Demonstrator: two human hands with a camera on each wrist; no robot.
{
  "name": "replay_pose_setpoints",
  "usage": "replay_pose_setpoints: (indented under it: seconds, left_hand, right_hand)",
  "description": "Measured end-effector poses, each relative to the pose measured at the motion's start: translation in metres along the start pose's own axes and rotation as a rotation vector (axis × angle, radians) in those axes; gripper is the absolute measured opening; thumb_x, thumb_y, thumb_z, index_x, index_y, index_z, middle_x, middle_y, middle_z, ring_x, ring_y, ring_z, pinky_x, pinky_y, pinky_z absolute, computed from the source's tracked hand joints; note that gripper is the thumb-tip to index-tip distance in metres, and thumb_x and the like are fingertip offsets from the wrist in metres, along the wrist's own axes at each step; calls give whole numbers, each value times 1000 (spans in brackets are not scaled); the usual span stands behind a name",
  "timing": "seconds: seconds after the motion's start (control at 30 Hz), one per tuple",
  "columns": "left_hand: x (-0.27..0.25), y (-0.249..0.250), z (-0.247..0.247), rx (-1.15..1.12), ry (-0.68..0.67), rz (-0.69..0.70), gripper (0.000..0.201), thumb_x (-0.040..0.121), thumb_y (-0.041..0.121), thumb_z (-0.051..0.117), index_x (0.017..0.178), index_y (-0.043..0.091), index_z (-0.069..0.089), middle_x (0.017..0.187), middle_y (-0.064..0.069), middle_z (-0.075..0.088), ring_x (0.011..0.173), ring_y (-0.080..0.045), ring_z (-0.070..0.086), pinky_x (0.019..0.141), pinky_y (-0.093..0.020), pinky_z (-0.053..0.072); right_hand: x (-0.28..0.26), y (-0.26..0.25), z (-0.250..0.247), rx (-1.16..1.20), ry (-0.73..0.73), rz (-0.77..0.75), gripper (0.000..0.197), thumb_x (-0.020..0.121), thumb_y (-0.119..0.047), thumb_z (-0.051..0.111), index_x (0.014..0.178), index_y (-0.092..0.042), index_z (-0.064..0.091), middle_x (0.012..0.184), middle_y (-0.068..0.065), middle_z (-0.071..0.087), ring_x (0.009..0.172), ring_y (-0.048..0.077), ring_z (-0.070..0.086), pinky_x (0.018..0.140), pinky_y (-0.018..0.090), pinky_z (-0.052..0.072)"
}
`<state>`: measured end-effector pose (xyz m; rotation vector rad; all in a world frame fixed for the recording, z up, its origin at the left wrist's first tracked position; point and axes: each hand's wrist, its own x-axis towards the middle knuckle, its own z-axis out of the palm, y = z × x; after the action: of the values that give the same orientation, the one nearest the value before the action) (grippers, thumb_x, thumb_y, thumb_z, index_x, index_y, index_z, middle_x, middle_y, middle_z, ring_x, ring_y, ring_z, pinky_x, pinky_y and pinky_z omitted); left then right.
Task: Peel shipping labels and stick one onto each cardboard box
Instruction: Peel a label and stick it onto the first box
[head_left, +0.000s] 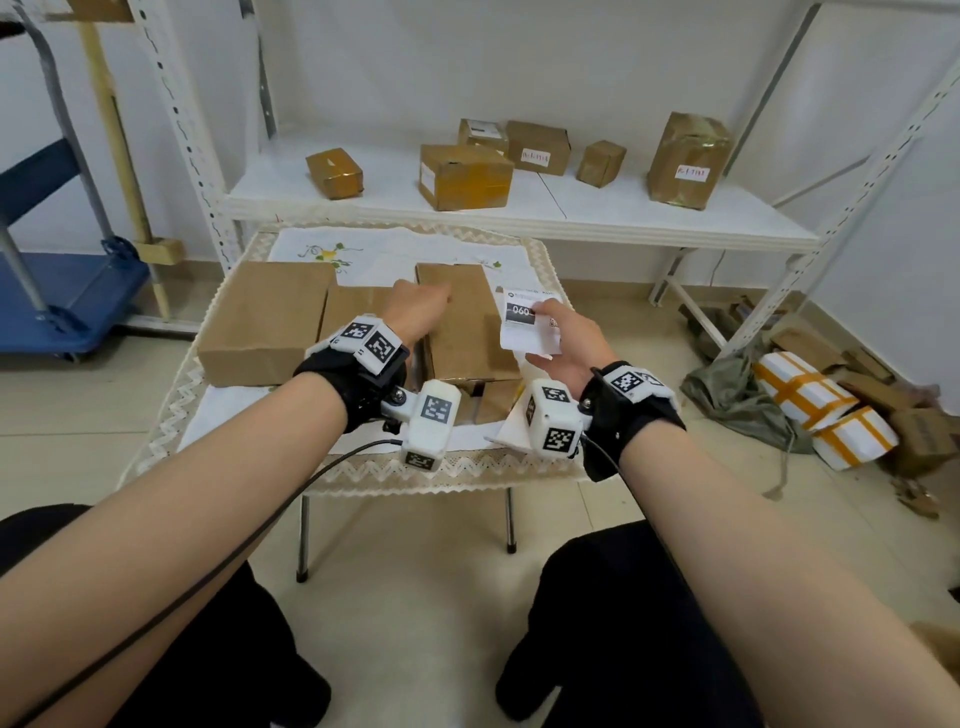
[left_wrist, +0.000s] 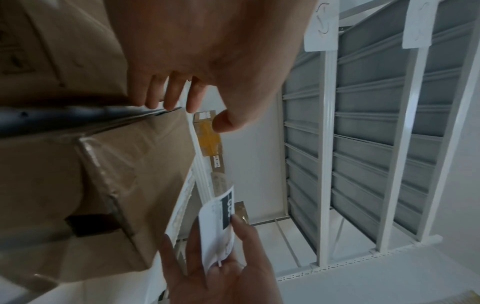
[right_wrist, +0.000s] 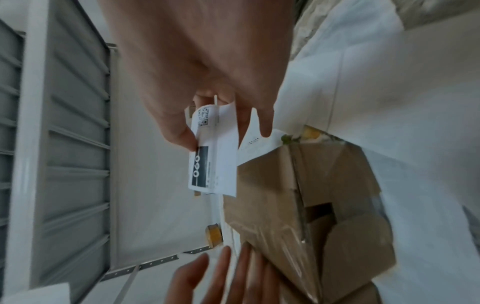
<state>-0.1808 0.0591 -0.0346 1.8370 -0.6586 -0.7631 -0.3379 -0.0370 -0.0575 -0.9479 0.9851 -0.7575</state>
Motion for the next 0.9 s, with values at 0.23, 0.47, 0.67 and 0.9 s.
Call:
replay_pose_setpoints:
  seconds: [0.23,0.47,0.67,0.9]
  left_hand:
    - [15,-19,10,-12,-83,-74,22,92,24,53,105,9,61,99,-11,63,83,-25,57,83,-35,49]
    - [28,-24,-10,351,-134,8,87,77,20,83,150,11,35,147,-9,46,129,-28,50,100,-43,49]
    - [32,-28,-13,486,-151,54,86,74,17,84,148,19,41,146,-9,47,126,-31,52,100,-44,50]
    - [43,-17,-7,825,-128,215,77,78,36,79,145,19,45,152,-10,29,135,-28,41,109,-33,36]
  right_hand:
    - [11,11,13,79,-71,151,28,91,-14,63,118,-10,59,101,11,67,62,23,69,38,20,41]
    - [4,7,13,39,-168,213,10,97,-15,56,106,-10,56,86,11,63,42,20,63,38,20,45]
    - [1,7,3,21,-210,260,9,99,-16,52,103,-10,57,71,8,68,45,22,65,51,26,45]
    - [10,14,1,158,-178,270,10,98,-14,53,105,-7,56,67,10,69,53,25,64,48,26,48]
